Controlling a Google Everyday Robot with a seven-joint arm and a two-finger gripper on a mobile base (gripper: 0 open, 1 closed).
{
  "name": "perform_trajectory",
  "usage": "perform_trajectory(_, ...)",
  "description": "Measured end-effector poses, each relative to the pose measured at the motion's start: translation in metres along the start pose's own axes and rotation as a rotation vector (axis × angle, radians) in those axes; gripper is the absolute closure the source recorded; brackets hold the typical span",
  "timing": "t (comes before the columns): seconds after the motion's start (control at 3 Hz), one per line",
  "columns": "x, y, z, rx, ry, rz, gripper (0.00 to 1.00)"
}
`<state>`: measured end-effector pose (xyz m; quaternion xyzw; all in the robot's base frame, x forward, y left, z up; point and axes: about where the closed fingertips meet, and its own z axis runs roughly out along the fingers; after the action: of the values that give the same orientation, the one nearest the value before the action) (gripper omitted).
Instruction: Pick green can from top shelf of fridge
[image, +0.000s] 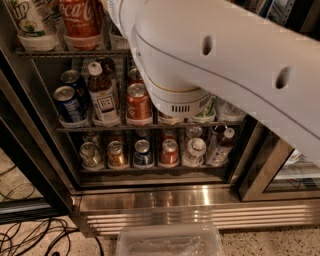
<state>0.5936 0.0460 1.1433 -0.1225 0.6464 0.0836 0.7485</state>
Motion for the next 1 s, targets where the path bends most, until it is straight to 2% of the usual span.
perform_trajectory(0.33,0.01,-0.002,-0.022,-0.058,0.06,-0.016,1.0)
perform_trajectory(0.67,0.049,-0.004,-0.051,-0.126,0.156,-0.076,1.0)
perform_trajectory(1.0,0.102,-0.01,-0.077,-0.173,0.258,-0.073,1.0)
